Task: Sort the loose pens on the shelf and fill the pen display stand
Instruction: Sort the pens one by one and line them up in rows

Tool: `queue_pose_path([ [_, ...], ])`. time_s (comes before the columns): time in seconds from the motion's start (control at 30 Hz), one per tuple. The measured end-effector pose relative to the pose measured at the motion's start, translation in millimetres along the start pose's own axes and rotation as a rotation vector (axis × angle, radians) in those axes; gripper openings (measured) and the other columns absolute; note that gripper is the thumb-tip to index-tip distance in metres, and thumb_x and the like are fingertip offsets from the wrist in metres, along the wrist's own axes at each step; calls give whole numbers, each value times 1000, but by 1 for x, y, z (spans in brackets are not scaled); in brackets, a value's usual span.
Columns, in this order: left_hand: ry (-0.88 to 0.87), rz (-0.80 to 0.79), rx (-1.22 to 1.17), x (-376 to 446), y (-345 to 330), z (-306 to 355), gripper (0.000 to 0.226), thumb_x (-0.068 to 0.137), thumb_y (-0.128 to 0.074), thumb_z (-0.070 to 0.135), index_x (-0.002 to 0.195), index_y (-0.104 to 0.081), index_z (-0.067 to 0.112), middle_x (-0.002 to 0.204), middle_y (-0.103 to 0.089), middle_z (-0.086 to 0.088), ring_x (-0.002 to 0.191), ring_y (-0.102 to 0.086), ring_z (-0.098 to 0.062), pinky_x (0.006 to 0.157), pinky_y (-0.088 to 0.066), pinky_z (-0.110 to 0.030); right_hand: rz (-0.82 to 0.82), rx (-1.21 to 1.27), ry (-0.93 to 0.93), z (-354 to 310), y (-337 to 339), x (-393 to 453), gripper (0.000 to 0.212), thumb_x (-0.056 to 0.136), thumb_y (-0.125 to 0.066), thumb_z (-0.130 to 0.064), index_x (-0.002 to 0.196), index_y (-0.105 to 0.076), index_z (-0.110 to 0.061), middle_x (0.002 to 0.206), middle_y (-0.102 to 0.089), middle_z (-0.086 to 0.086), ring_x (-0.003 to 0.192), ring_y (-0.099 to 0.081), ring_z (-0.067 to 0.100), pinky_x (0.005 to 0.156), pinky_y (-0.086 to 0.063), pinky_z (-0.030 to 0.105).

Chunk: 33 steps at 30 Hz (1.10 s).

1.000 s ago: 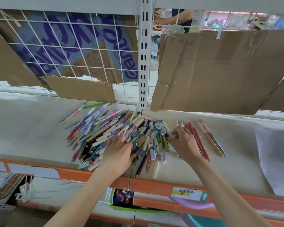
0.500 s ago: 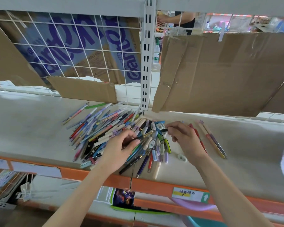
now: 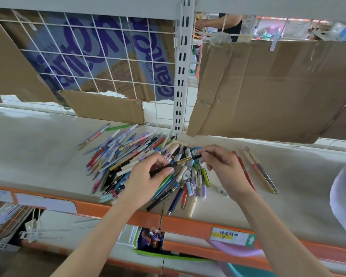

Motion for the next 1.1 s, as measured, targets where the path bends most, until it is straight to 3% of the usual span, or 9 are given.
queue_pose_path([
  [0.07,-1,5,-1,0,0,-1,16,84,-68,14,83,-59,28,78,-63,12,78,-58,2,71,-43,-7,12,10,13,-2,1,-1,19,93,-52,-3,91,-68,-14,72,-55,12,62,-40,12,59,-35,14],
  [0.17,-8,0,-15,0,-2,0,12,84,-68,15,83,-60,24,76,-63,11,75,-59,-1,69,-45,-9,-31,4,30,-3,-6,-2,18,92,-53,-2,92,-67,-12,66,-61,-15,60,-47,0,61,-39,8],
  [0.23,-20,6,-23,0,-3,3,12,84,-68,14,83,-61,23,75,-62,12,74,-59,-1,67,-44,-9,-52,21,27,-2,-11,-3,18,92,-52,-1,93,-66,-12,65,-61,-22,61,-49,-6,64,-41,7],
  [0.43,-19,9,-21,6,-4,11,12,84,-67,14,81,-60,24,72,-62,13,71,-58,2,66,-44,-9,-45,72,8,7,-11,3,20,94,-51,-7,91,-67,-18,65,-60,-9,61,-50,6,62,-45,18],
  [0.6,73,-68,48,15,-6,-1,13,92,-56,21,81,-58,28,67,-62,7,64,-57,-6,63,-43,-14,49,46,23,18,11,18,16,94,-55,-14,85,-67,-21,65,-60,-8,57,-48,5,57,-42,14],
  [0.73,166,-60,40,15,2,-22,9,94,-52,22,86,-55,23,72,-63,4,75,-62,-11,77,-47,-23,223,-421,-65,46,46,23,15,86,-62,-18,72,-57,-21,62,-61,-10,59,-53,8,54,-37,9],
  [0.9,225,-95,97,9,-8,-43,12,98,-44,25,92,-52,19,70,-62,6,58,-54,7,60,-39,-8,153,-903,-116,74,43,12,21,87,-61,-21,78,-44,-14,62,-46,-8,56,-45,10,45,-26,18],
  [1.0,265,-89,99,5,-9,-55,11,99,-41,24,92,-49,22,66,-60,6,52,-51,7,55,-38,-16,113,-1016,-72,71,35,11,24,88,-57,-27,76,-41,-15,75,-47,-4,71,-46,17,56,-29,26],
  [1.1,287,-61,86,4,-3,-62,9,99,-41,21,95,-48,19,65,-59,6,63,-56,-4,68,-45,-29,60,-1063,-63,68,27,11,17,86,-57,-28,80,-45,-17,86,-49,-4,84,-49,17,66,-31,23],
])
Point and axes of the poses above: each hand's wrist, its own x-axis towards the middle knuckle, its own y-axis out of the back of the hand, z = x × y, the point moved 10 cm from there along x, towards the middle knuckle
